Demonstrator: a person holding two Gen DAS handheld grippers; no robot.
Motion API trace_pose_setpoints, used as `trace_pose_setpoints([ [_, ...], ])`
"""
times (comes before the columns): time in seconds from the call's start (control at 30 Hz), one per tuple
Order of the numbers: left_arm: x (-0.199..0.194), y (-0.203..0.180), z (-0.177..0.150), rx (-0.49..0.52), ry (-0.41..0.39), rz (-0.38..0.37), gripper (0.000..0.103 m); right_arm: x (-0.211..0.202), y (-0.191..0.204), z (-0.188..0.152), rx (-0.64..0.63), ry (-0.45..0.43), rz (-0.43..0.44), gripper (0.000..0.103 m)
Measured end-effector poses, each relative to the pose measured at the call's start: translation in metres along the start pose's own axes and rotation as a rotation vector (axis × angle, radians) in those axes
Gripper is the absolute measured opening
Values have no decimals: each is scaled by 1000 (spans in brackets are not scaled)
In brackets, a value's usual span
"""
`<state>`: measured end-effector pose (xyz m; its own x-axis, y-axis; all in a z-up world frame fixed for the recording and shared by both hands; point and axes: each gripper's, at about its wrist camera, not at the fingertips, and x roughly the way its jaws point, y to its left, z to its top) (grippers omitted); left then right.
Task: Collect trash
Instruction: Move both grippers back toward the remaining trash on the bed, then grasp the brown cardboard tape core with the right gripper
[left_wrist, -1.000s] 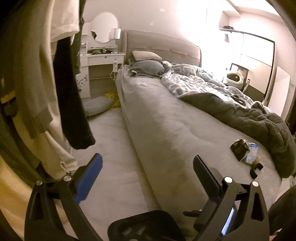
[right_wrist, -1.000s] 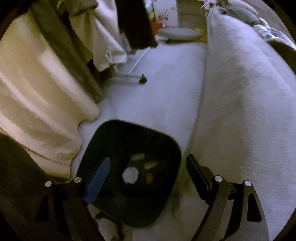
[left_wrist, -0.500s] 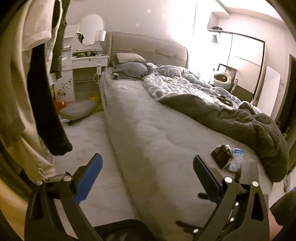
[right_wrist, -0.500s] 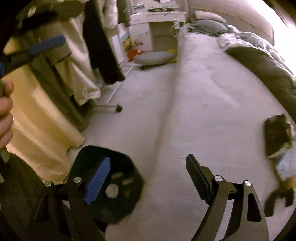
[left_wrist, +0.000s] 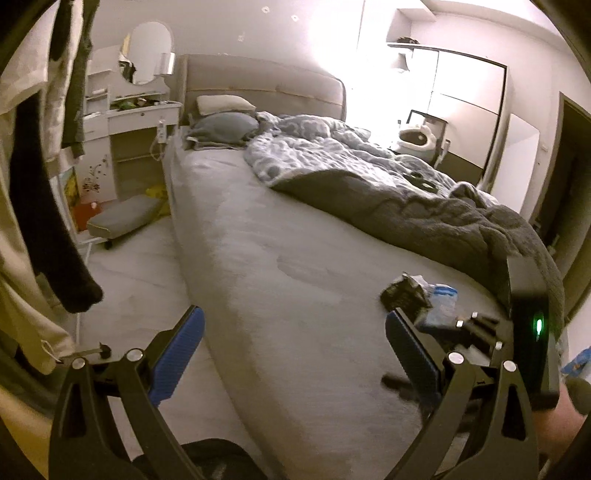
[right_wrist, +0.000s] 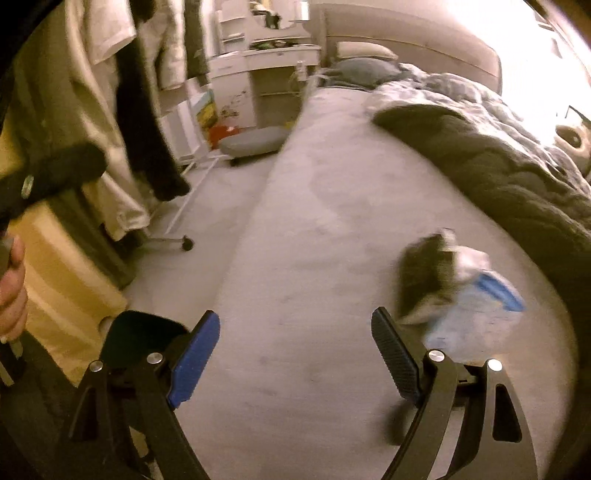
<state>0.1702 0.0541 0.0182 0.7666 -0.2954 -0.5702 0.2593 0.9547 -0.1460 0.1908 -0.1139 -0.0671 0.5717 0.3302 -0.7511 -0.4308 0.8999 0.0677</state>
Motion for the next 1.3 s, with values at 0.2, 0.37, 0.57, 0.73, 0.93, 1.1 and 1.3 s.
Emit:
trace_pose_setpoints([
  [0.2,18,-17,-6,14,38,-32,99,-15,-46,-2,74,-22,-44,89],
  [0.37,30,-35,-12,52,63,-54,99,-23,-73,-6,120,-31,-64,90],
  [0.57,49,-63,-21,109,102,-105,99,-26,-103,-16,178,-13,-82,90],
  [0.73,63,-85,-29,149,133,-146,99,-20,-120,-26,220,11,-60,90],
  [0.93,77,-112,-40,206,176,-203,99,-12,-132,-33,249,48,-4,90],
  [1.1,91,-135,-50,246,212,-229,98,-5,-140,-41,273,69,53,82],
  [1.3,103,-152,-59,281,255,-264,98,-3,-153,-49,315,69,99,67],
])
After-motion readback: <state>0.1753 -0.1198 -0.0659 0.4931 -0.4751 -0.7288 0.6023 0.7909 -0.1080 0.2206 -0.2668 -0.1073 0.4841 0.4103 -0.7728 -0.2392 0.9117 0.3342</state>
